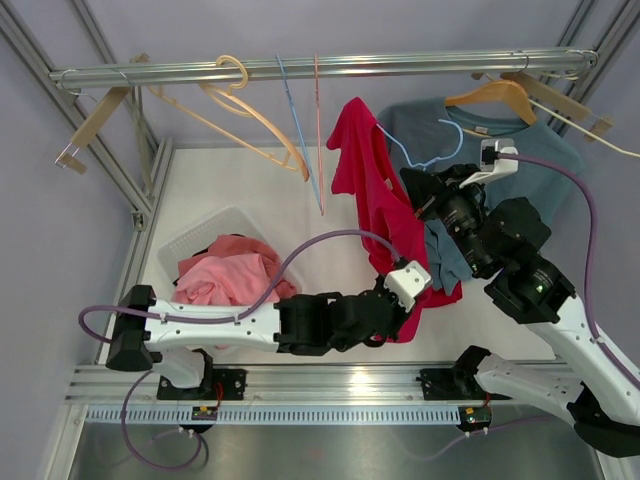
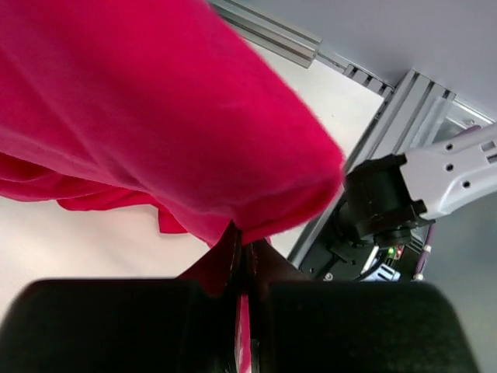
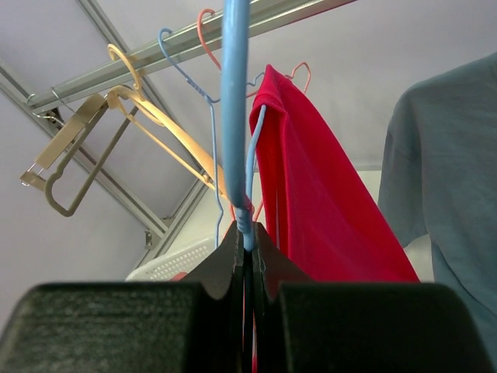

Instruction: Remove the t-shirt from the hanger

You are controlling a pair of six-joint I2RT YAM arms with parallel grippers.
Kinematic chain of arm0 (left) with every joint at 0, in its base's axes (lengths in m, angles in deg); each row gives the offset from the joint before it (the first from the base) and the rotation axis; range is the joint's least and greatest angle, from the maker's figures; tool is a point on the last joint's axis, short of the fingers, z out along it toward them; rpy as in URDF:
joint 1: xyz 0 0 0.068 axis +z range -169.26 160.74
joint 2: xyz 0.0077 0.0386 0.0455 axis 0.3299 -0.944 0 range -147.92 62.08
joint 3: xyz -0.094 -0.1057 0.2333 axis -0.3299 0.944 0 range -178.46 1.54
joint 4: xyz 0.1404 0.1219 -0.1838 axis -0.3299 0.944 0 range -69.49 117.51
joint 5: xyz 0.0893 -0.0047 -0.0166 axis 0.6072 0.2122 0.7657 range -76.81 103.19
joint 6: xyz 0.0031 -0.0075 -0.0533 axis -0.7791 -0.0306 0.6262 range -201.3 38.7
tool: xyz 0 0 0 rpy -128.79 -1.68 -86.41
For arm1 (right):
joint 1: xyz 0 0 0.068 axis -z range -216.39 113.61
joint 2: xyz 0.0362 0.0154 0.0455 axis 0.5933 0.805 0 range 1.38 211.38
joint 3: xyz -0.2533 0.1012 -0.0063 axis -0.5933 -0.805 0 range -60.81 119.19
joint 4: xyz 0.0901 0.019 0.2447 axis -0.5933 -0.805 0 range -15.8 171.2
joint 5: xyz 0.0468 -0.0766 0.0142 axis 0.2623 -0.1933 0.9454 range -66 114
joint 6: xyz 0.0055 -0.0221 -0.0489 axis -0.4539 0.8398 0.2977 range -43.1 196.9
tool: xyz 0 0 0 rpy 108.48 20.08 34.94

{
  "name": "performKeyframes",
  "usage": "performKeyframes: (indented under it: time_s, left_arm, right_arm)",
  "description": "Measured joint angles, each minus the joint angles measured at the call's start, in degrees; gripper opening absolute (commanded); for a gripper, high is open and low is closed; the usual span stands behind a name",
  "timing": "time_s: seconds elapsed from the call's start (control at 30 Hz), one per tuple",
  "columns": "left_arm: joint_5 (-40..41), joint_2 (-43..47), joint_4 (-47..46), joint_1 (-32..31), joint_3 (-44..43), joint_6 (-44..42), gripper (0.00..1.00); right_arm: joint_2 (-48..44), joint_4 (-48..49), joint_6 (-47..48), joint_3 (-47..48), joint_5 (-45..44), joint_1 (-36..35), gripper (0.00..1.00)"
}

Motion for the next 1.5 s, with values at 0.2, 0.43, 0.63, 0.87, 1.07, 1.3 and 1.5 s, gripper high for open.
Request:
performKeyframes:
  time_s: [0.2, 0.43, 0.63, 0.87, 1.07, 1.3, 1.5]
  left_arm:
    - [0.59, 2.8, -3.13, -7.04, 6.51, -0.83, 0.0]
    - [-0.9, 5.31, -6.45, -10.49, 17.2, 4.24, 0.0]
    - [-0.98, 6.32, -10.93, -11.91, 19.56, 5.16, 0.0]
    - [0.9, 5.81, -11.54, -11.8, 20.76, 5.6, 0.0]
    - [4.37, 10.25, -4.13, -11.61, 21.14, 3.8, 0.0]
    - [13.16, 20.11, 1.25, -8.57, 19.56, -3.72, 0.0]
    - [15.58, 26.88, -6.91, -2.38, 15.93, -11.43, 0.0]
  right_arm:
    - [4.57, 2.23, 2.03, 1.75, -0.61, -0.02, 0.0]
    - [10.51, 9.22, 6.62, 2.89, -2.43, -0.48, 0.0]
    - [17.66, 9.62, 8.15, 10.27, -0.81, 2.67, 0.0]
    - [17.27, -1.73, 3.08, 17.9, 11.74, 14.78, 0.0]
    - [10.64, -11.78, 1.68, 23.1, 19.85, 15.37, 0.0]
    - [-6.34, -14.47, 0.07, 15.96, 25.66, 15.69, 0.0]
    - [-15.78, -18.27, -1.18, 14.08, 29.49, 15.8, 0.0]
